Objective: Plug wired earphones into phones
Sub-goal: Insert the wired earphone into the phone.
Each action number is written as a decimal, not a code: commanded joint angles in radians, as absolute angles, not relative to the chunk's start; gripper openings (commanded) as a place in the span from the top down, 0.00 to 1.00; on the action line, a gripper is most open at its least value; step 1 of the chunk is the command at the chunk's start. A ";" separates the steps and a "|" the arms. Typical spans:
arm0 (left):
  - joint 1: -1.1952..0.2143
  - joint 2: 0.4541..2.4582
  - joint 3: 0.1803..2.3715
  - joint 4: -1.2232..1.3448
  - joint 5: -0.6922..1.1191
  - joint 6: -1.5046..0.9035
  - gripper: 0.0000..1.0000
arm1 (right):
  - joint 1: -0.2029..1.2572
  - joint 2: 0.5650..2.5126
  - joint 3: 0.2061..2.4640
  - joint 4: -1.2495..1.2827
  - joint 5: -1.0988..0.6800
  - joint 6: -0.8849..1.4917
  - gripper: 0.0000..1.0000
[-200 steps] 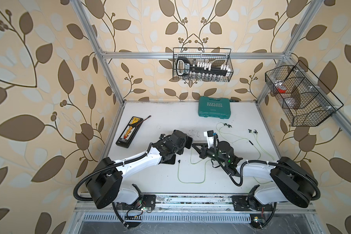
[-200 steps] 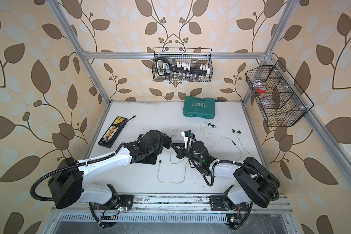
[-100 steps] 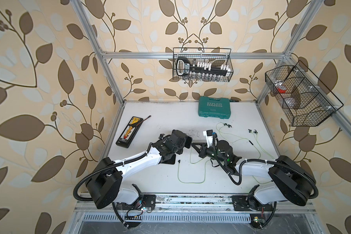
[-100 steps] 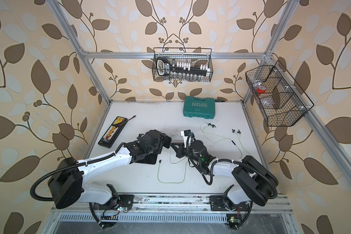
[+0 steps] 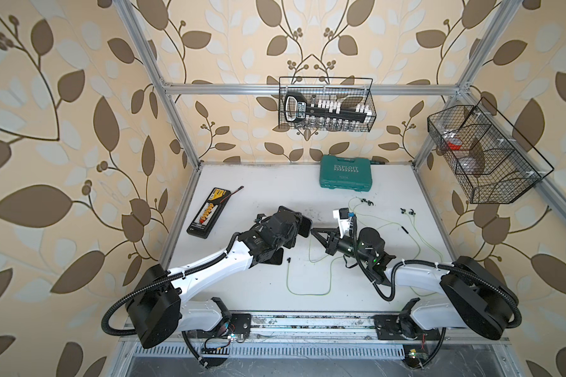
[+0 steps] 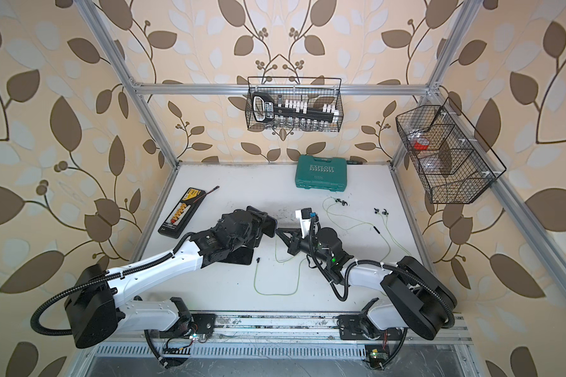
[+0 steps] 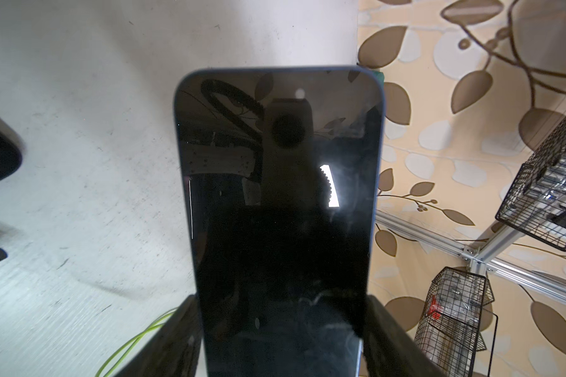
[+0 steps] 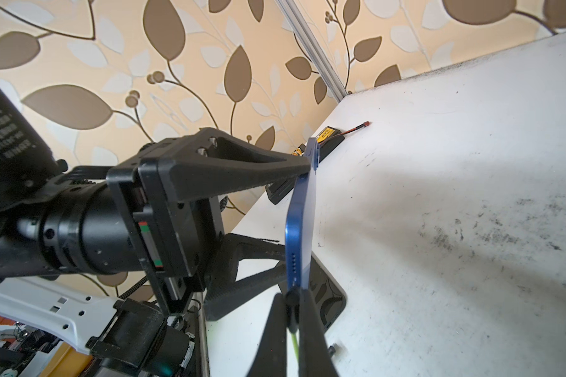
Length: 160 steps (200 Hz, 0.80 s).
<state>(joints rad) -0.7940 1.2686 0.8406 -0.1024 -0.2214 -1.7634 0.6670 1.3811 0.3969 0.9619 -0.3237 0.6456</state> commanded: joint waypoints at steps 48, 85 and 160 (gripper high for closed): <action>-0.902 1.266 0.920 -0.114 -0.312 -1.783 0.42 | 0.660 1.381 0.396 0.949 -0.257 0.618 1.00; -0.916 1.295 0.947 -0.115 -0.313 -1.777 0.42 | 0.660 1.395 0.405 0.920 -0.216 0.614 1.00; -0.968 1.377 0.972 -0.048 -0.240 -1.789 0.42 | 0.651 1.405 0.402 0.951 -0.258 0.603 1.00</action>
<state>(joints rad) -0.8845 1.3640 0.9077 -0.1547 -0.4049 -1.7882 0.6537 1.3903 0.3923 0.9081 -0.2729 0.6155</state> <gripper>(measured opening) 0.705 0.050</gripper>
